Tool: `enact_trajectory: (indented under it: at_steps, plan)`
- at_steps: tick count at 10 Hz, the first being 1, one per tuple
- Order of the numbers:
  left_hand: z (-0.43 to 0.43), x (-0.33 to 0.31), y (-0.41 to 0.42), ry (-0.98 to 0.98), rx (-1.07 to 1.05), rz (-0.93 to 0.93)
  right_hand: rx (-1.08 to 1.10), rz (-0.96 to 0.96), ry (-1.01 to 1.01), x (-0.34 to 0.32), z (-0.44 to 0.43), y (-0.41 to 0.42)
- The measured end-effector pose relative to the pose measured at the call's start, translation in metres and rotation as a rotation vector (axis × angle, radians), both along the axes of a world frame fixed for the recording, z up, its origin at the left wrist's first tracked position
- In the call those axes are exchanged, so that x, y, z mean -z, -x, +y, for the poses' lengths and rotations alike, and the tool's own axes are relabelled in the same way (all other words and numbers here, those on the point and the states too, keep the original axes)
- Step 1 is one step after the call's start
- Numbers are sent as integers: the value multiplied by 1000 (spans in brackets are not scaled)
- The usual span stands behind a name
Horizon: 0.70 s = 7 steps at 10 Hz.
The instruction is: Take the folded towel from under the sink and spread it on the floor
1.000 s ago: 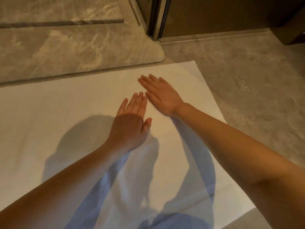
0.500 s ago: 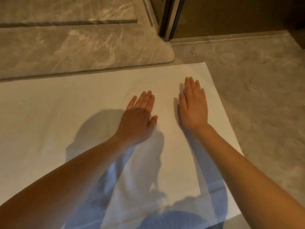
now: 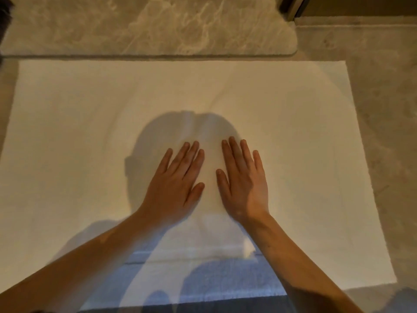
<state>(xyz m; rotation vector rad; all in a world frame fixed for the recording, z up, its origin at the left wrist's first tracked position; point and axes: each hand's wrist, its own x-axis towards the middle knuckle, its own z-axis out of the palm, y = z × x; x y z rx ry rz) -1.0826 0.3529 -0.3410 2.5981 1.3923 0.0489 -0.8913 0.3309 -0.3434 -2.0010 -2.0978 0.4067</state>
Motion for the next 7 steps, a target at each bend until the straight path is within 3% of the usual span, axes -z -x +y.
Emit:
enact_trajectory:
  at_steps: [4,6,7]
  plan:
    - [5,1,0,49,23,28,45,-25,81,-10,6,1]
    - [6,-42,-8,215,-11,179,-27,-15,265,-43,11,0]
    - [14,-89,-8,269,-100,146,-38,67,307,-88,22,-2]
